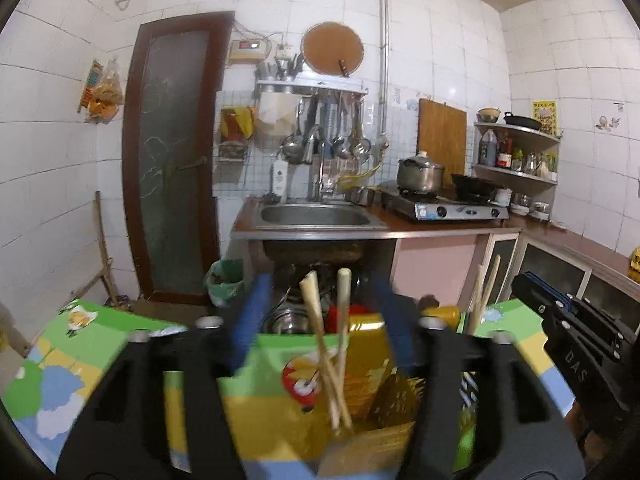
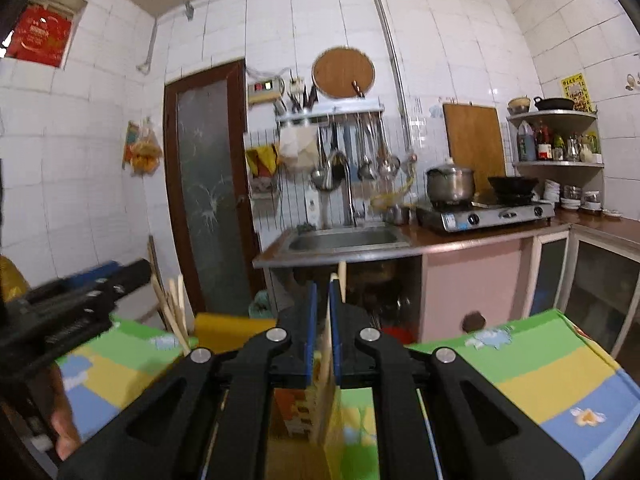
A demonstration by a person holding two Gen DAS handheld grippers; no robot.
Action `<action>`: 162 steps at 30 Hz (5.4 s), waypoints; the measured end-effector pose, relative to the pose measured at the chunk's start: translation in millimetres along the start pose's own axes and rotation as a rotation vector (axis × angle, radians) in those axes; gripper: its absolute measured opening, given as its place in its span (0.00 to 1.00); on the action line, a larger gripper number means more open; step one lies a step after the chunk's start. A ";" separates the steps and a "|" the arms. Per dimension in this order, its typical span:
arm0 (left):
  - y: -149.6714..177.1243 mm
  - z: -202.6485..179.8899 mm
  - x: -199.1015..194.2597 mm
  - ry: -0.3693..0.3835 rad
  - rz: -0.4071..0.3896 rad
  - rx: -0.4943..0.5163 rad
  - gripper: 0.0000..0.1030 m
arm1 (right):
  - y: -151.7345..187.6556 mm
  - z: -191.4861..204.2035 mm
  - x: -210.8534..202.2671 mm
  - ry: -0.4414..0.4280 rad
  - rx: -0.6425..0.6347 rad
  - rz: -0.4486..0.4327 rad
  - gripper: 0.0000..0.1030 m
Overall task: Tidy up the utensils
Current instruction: 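Open both tools to release the chopsticks in the holder, then move both tools back toward the loose chopsticks on the tablecloth, then grasp a wooden chopstick with the right tool while the left tool grasps another, then lift both chopsticks upright and carry them over the yellow holder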
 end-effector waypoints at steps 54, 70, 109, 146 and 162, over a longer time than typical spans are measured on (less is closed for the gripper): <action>222.0 52.8 -107.8 -0.033 0.594 -0.002 0.95 | 202.8 40.7 -92.3 0.115 -0.059 0.671 0.41; 215.5 39.6 -105.1 -0.009 0.601 -0.031 0.95 | 189.3 3.3 -102.9 0.169 -0.025 0.662 0.11; 199.1 -46.9 -39.6 0.112 0.696 0.083 0.27 | 186.4 -21.2 -78.1 0.305 0.019 0.663 0.27; 130.1 38.5 -183.4 -0.042 0.167 -0.142 0.05 | 95.6 31.0 -184.9 0.081 0.012 0.091 0.06; 100.8 32.5 -200.2 0.008 0.090 -0.140 0.04 | 57.0 26.3 -202.8 0.052 0.033 -0.001 0.06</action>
Point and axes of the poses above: each gripper's, at about its wrist camera, not at the fingertips, and x roughly the way its jaws point, z to its left, y to its underside, the point moved 4 cm from there along x, roughly the way its jaws point, and after that the axes turned 9 degrees about x, right-handed, at the moved point
